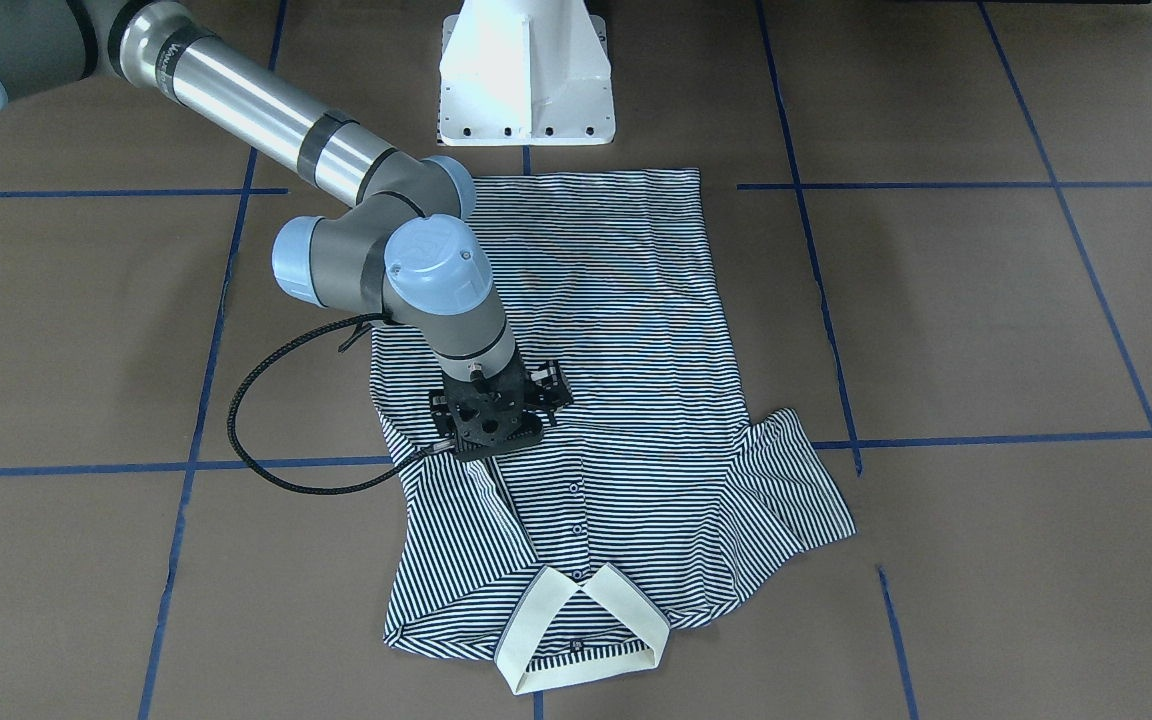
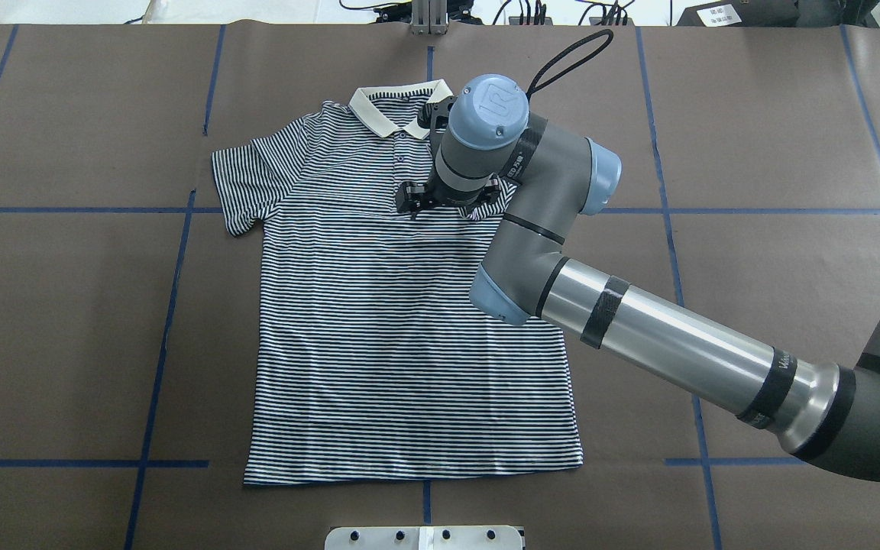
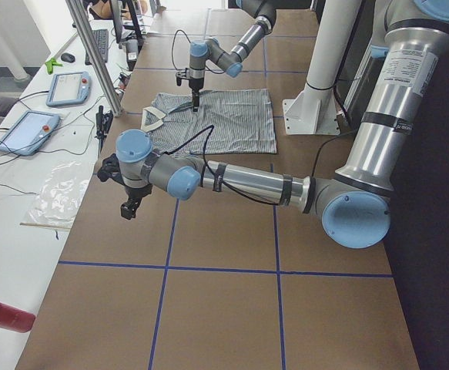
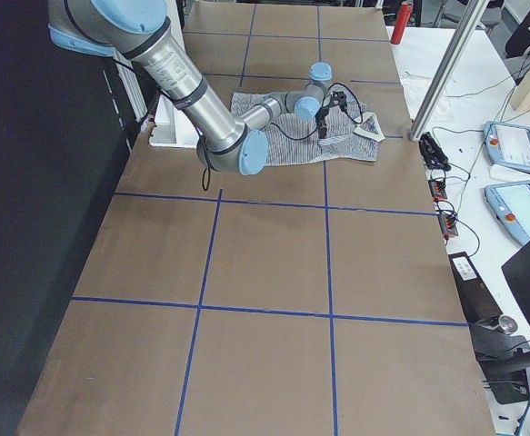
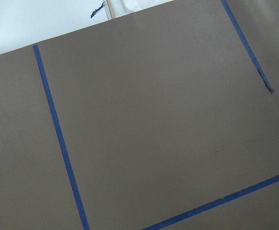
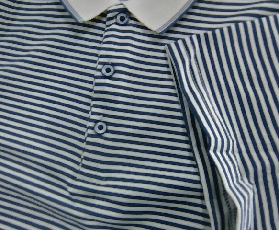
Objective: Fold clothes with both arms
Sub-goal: 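Lay the sleeve onto the shirt front and open the right gripper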
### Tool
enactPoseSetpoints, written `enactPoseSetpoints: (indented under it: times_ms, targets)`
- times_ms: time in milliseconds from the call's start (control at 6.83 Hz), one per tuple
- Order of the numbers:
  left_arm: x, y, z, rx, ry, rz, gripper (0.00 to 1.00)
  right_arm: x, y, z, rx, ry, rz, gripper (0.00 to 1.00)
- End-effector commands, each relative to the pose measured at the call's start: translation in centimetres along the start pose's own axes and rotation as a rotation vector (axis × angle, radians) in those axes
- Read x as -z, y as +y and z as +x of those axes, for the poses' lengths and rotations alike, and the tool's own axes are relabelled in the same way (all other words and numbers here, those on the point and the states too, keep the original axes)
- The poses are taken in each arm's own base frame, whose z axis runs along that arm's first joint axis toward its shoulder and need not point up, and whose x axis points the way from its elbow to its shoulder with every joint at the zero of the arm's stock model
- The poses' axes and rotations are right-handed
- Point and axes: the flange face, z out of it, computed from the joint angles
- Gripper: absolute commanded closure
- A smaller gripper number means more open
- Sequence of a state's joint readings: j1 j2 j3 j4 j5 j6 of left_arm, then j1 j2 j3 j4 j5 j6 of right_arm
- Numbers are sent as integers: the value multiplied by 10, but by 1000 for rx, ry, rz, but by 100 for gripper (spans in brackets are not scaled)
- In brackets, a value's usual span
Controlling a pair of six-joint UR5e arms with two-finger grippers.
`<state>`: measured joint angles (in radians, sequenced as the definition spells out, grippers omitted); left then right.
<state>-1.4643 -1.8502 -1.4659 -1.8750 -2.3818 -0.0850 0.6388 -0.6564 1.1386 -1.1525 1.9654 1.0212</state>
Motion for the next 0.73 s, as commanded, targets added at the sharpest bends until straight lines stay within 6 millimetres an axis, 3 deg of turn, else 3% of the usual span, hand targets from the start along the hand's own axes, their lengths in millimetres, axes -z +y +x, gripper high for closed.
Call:
enactPoseSetpoints:
  times_ms: [0,293,439,586]
  targets:
    - [-29,-10,50,107,43,-3,0,29,-3,-11,-25,-19,-36,0]
    - [-79,-24,124,230,19,61,0,84,-28,37,-132,55,-71,0]
    - [-116,-33,183,251,11,62,0,114,-36,84,-190,132,-78,0]
    - [-139,-37,226,328,-4,93,0,137,-25,138,-101,182,-91,0]
